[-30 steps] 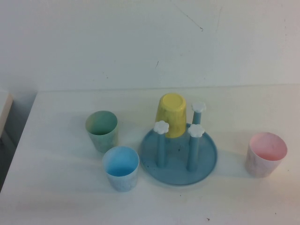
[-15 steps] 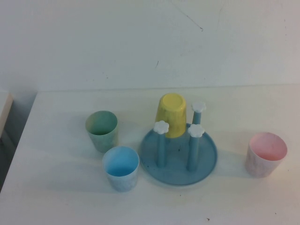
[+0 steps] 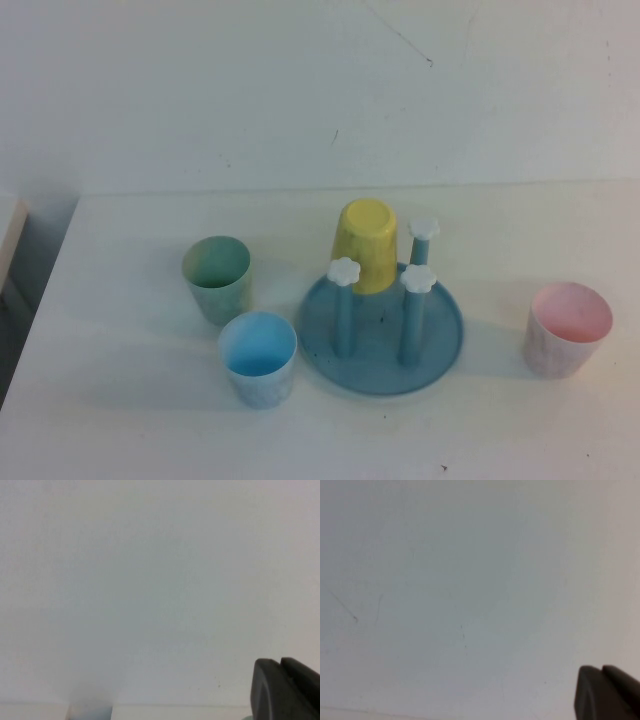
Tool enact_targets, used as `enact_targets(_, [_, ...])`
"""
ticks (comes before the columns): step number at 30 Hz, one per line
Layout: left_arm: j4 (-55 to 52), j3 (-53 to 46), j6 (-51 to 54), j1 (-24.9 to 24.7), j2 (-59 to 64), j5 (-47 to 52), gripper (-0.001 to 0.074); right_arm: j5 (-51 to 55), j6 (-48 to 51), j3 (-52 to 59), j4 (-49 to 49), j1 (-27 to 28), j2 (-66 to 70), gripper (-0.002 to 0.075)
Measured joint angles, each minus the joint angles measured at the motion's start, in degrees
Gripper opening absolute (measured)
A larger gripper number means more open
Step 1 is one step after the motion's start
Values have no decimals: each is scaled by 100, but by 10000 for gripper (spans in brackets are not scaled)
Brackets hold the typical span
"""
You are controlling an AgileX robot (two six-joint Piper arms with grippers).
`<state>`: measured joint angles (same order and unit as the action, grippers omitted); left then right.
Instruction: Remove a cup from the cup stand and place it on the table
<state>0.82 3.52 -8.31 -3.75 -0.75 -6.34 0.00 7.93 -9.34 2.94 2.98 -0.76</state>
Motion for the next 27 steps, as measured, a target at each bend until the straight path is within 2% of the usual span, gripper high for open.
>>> enact_targets(4, [18, 735, -12, 0, 132, 1236, -3, 1276, 0, -865, 0, 0, 214, -3])
enact_targets(10, [369, 1915, -1, 0, 1100, 2863, -3, 2699, 136, -1375, -35, 0, 1032, -3])
enact_targets(15, [1412, 2843, 926, 0, 2177, 3975, -3, 3784, 1220, -1433, -469, 0, 1921, -3])
enact_targets(21, [2148, 3938, 2111, 0, 3883, 4999, -3, 4046, 2572, -1433, -1329, 0, 2548, -3])
enact_targets(24, [2420, 4448, 2637, -16, 4724, 5486, -3, 4046, 2862, -1433, -1577, 0, 2613, -3])
enact_targets(27, [2627, 4894, 2964, -233, 5494, 5768, -3, 4046, 2966, -1407, -1699, 0, 2623, -3])
